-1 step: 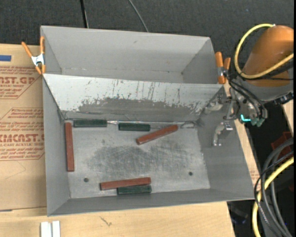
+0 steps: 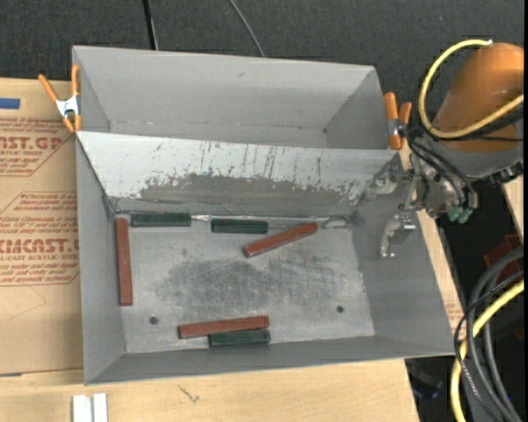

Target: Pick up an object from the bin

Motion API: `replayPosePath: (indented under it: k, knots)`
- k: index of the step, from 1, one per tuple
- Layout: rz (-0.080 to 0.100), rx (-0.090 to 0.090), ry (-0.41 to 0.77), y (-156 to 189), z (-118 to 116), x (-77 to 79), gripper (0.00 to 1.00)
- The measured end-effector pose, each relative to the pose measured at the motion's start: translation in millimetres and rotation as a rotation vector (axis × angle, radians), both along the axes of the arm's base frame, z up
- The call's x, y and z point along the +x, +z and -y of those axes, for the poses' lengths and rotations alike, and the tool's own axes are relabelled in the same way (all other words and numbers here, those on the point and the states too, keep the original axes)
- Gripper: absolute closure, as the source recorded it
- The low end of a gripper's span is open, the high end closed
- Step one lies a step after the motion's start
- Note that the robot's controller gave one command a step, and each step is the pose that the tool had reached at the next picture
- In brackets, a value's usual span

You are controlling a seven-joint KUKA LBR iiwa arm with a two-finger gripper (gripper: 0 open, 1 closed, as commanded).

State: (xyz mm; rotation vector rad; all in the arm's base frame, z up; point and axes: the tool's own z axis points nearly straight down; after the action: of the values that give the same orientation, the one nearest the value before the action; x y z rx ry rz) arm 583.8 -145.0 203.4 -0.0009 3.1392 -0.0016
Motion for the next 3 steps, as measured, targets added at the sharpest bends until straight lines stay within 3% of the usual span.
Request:
replayPosePath:
  k: [1, 2, 3]
  knots:
    - [0.004, 0.001, -0.059, -42, -41, 1.1, 0.00]
    - [0.000, 0.003, -0.199, -85, -57, -11.7, 0.00]
    - [-0.001, 0.000, -0.099, -101, -94, -1.8, 0.00]
